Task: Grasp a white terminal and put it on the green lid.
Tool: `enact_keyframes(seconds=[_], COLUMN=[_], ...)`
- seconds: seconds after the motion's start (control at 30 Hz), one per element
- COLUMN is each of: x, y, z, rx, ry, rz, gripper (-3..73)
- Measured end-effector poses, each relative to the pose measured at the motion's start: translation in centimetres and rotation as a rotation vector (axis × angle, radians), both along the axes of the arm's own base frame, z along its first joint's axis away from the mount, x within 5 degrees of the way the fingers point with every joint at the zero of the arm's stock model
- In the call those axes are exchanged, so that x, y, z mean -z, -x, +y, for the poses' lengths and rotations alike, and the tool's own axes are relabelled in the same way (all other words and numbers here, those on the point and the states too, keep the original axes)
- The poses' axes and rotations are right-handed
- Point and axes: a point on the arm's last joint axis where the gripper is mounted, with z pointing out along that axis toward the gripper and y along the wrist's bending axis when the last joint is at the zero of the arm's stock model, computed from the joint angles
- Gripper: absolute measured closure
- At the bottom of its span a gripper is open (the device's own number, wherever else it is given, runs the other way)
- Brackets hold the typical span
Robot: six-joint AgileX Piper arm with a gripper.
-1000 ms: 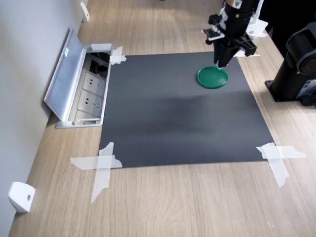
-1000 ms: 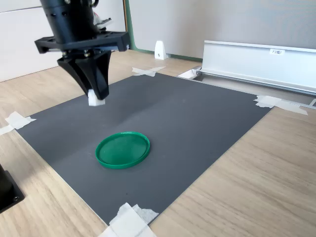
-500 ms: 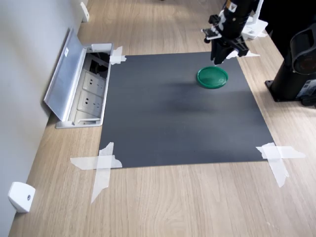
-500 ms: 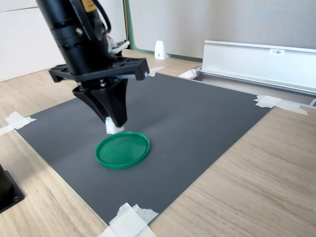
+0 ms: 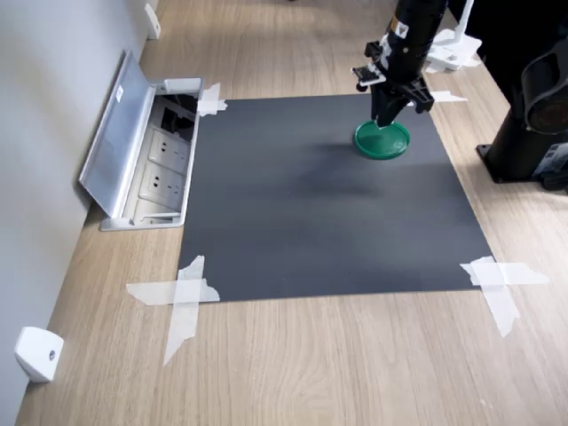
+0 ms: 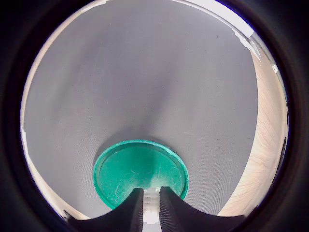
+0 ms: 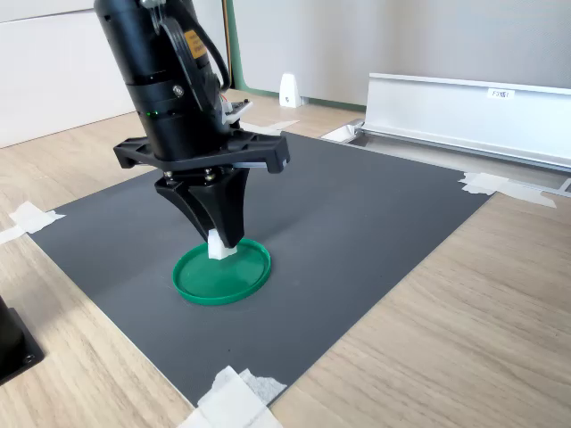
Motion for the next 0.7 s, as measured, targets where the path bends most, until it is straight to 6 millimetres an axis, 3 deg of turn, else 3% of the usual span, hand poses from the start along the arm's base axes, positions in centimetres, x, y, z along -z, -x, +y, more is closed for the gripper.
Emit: enact_keyframes(seconds=[0.2, 0.53, 0.7], x=[0.0, 0.06, -0.84], y=[0.01, 0.2, 0.67], z=[0.01, 0.06, 0.17], rx=[-0.002, -0.006, 0.025], ry=[0.0, -0.006, 0.003], rz=[0.001, 0.024, -0.011], gripper=[55.7, 20.9, 14.5])
